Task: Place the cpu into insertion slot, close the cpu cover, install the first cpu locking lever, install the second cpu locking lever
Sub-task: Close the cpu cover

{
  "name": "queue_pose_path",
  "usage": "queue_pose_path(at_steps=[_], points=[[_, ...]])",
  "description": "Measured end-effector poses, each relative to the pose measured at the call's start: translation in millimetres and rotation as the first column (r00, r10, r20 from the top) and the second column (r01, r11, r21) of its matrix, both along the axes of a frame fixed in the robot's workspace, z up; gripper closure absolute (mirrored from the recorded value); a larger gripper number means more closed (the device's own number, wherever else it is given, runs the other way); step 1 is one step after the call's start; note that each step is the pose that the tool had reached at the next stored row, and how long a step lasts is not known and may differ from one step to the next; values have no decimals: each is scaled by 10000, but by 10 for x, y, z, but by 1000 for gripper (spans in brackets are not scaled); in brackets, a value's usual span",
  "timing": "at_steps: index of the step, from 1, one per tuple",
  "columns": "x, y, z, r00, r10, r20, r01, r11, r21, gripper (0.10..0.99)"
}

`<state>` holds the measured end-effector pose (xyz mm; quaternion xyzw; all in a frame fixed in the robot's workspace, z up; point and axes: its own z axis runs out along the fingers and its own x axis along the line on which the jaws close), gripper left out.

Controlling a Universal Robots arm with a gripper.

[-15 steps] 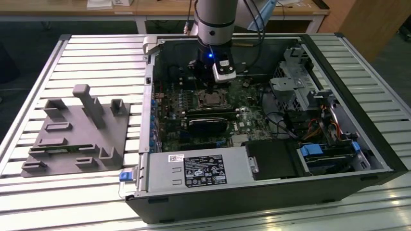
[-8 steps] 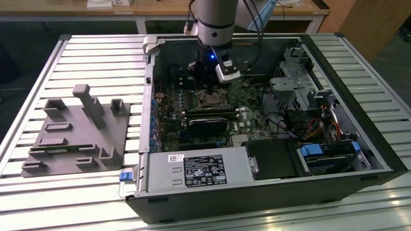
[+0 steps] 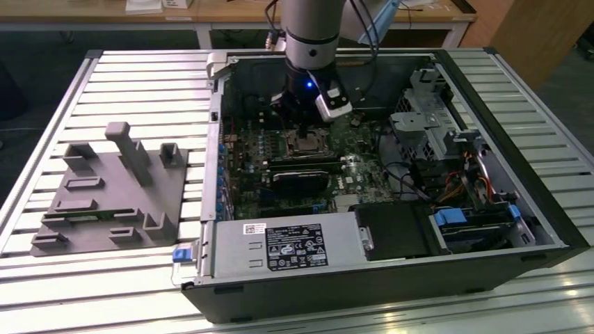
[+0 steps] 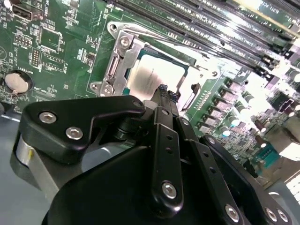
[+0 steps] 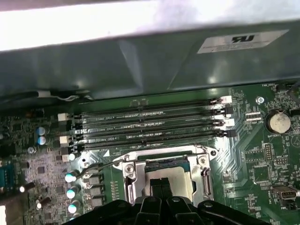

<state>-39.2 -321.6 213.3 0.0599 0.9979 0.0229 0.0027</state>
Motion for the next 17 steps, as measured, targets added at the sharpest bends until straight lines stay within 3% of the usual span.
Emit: queue_pose_path(at_steps=[6,17], points=[[-47,-40,-11,9999,118,-1,-118,9999,0,980],[-189,-53,-74,9994,344,0,-344,9994,0,980]])
